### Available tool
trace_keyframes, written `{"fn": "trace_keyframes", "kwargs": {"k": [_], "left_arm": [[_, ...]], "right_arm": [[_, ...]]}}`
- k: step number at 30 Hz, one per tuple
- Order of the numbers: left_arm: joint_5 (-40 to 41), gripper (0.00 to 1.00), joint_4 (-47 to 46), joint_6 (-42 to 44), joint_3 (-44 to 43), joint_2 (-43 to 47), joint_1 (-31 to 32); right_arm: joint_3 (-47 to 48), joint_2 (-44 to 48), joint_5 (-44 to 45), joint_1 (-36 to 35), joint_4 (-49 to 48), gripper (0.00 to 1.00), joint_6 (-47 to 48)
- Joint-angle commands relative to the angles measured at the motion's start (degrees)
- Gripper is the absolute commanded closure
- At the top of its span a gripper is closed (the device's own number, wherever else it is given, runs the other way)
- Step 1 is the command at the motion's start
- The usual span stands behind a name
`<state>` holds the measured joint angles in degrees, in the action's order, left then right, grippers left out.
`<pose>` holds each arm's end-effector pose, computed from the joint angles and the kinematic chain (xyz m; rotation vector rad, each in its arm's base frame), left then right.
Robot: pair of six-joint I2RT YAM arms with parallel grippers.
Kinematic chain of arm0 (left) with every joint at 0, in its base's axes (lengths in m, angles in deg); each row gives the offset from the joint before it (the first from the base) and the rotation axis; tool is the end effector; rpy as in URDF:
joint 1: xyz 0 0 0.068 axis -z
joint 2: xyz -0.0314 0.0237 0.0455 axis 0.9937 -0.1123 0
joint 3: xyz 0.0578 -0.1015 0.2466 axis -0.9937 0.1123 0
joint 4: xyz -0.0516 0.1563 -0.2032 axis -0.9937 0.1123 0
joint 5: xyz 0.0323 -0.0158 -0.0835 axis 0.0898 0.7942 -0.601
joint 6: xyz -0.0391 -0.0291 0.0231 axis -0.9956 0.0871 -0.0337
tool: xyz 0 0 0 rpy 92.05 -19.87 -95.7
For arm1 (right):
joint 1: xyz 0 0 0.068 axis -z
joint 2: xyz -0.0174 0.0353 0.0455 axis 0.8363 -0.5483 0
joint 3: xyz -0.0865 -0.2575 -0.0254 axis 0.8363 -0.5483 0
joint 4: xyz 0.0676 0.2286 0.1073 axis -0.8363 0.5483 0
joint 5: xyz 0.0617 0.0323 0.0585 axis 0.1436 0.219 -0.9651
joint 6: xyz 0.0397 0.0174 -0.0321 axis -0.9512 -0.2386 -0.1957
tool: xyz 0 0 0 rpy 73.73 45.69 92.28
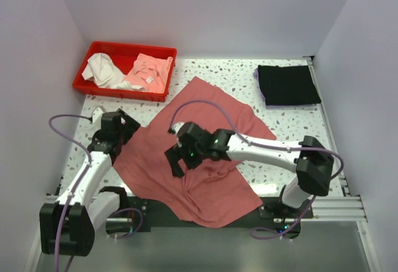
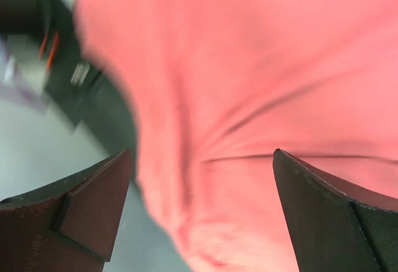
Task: Fold and stack the t-shirts
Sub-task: Fold the tshirt
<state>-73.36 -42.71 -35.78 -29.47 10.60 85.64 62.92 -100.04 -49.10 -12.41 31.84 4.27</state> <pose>0.2052 0.0012 0.2037 -1.1038 2.0408 -0.1954 0.1210 0.3308 0.2363 -0.9937 2.5257 0.7848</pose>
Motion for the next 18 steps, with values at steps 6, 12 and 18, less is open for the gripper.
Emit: {"fn": "trace_keyframes", "kwargs": {"k": [6, 12, 18], "left_arm": [[-8.41, 0.00, 4.53, -3.90, 9.57, 13.27, 11.97], [-8.95, 0.00, 7.43, -5.85, 15.38, 14.95, 12.50], [-2.19, 0.00, 9.46, -6.56, 14.60, 11.27, 12.41]], "right_arm": [[7.20, -0.65, 14.55, 23.52, 2.34, 0.01, 6.66], [27.65, -23.19, 11.22, 32.06, 6.37, 0.01, 12.73], [50.70, -41.78, 11.06, 34.71, 14.98, 0.01, 15.37]]}}
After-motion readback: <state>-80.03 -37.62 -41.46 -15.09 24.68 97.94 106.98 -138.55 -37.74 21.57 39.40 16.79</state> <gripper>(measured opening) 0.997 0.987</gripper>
